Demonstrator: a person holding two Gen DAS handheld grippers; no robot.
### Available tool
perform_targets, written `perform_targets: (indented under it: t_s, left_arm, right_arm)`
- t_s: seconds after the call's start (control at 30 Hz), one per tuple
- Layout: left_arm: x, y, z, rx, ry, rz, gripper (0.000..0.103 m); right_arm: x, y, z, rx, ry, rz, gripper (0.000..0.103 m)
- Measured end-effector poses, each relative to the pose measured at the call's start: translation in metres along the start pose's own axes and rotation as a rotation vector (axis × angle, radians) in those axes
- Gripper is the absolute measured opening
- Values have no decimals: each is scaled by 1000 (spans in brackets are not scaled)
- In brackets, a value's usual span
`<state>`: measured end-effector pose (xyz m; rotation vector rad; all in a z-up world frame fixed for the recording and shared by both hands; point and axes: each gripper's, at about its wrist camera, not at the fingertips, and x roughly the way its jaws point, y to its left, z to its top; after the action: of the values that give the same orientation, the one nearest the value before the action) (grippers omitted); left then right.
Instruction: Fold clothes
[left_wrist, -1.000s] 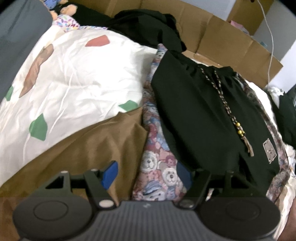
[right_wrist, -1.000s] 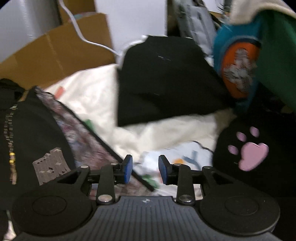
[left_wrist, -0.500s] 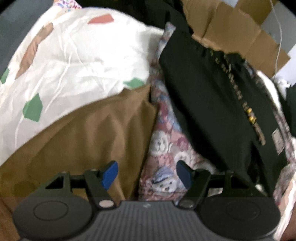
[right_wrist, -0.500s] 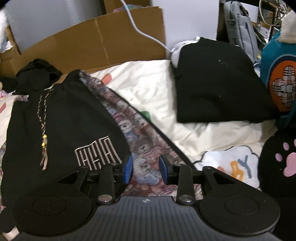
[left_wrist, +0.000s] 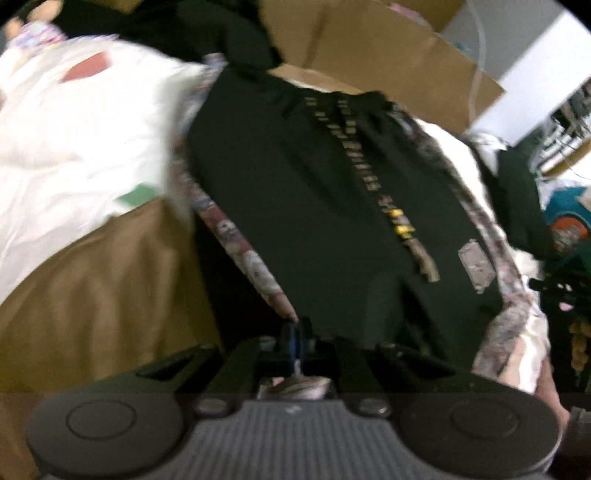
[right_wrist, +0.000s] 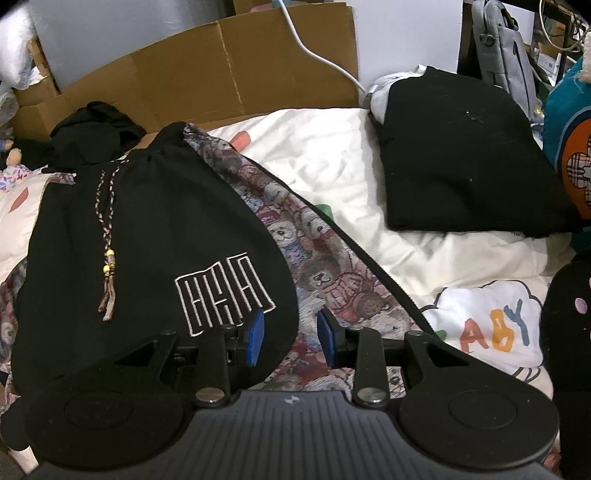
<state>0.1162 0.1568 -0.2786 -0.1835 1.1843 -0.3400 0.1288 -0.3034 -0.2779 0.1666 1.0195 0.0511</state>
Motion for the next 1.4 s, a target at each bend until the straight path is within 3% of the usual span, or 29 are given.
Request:
perform_targets:
  t_s: [0.1,0.27,0.37,0.53,0.67,0.9,1.1,1.13,1.23,1.4]
  left_arm:
    - [22,-16,7,18,38,-6,9]
    - [41,-29,11,29,88,0,46]
    - [29,-28,15,37,47,19,51]
    - [3,2,17,-23,29,96,51]
    - [-1,10,12,-78,37,84,51]
    - [30,-6,9,-126,126,14,49]
    - [50,-11,6,-129,160,63,50]
    - [52,-10,4,-130,164,66,48]
    - [56,-9,2,-133,171,78,22]
    - [47,-6,1,-127,165,81,10]
  right_arm:
    - [-1,3,-2,-9,4,10,36]
    - [0,2,-5,-17,12,16,36]
    - [4,0,-6,-8,20,17,36]
    - [9,1,-9,-2,33,22,36]
    - [11,5,-12,-5,34,32,36]
    - [9,9,-13,-23,38,39,36]
    - [9,4,-13,-18,43,36,36]
    - [9,3,-14,-18,44,35,36]
    - [10,2,-16,-20,49,35,36]
    - [10,1,-15,-21,50,35,36]
